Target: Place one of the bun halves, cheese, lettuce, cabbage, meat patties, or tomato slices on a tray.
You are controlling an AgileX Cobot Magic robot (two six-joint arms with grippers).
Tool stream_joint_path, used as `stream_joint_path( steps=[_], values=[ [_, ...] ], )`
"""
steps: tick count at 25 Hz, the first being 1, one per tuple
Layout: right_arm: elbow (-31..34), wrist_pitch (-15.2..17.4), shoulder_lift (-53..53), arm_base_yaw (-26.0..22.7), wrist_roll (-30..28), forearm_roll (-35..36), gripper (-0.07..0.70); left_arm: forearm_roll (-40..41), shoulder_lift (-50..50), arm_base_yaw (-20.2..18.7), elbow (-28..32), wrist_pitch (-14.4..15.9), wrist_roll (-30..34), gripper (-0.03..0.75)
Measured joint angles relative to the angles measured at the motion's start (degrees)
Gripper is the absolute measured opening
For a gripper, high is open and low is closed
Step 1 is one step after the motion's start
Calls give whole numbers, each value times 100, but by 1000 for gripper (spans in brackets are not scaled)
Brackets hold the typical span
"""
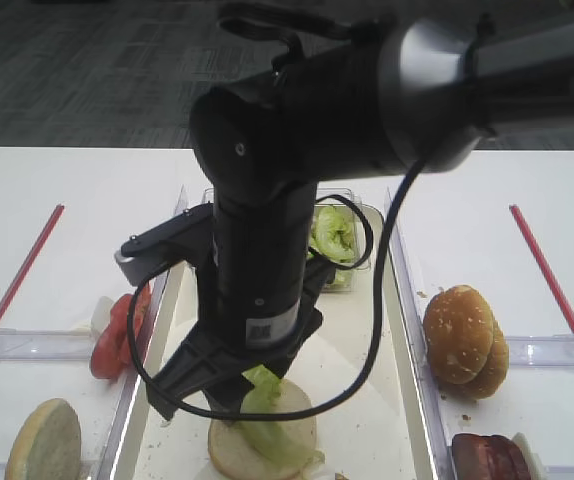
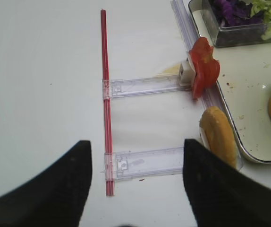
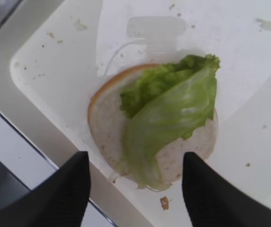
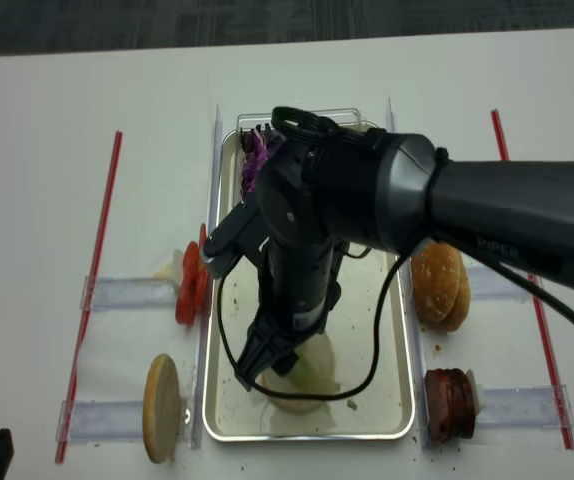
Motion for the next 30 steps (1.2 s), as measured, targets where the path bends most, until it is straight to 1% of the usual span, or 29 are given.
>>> stream_joint_path(
  steps=[7, 8, 10, 18, 20, 24, 30],
  values=[
    [-787, 838, 0, 0, 0, -57, 440, 0, 0, 0, 0, 0, 0, 428],
    [-869, 942, 0, 0, 0, -67, 440, 0, 0, 0, 0, 0, 0, 428],
    [-983, 1043, 0, 0, 0, -77, 440, 0, 0, 0, 0, 0, 0, 428],
    [-1065, 1094, 0, 0, 0, -125, 440, 0, 0, 0, 0, 0, 0, 428],
    [-1075, 1101, 0, -72, 0, -110, 440, 0, 0, 0, 0, 0, 0, 428],
    [-1075, 1101, 0, -550, 0, 10, 440, 0, 0, 0, 0, 0, 0, 428],
    [-1075, 1101, 9, -1476, 13, 22, 440, 0, 0, 0, 0, 0, 0, 428]
  ],
)
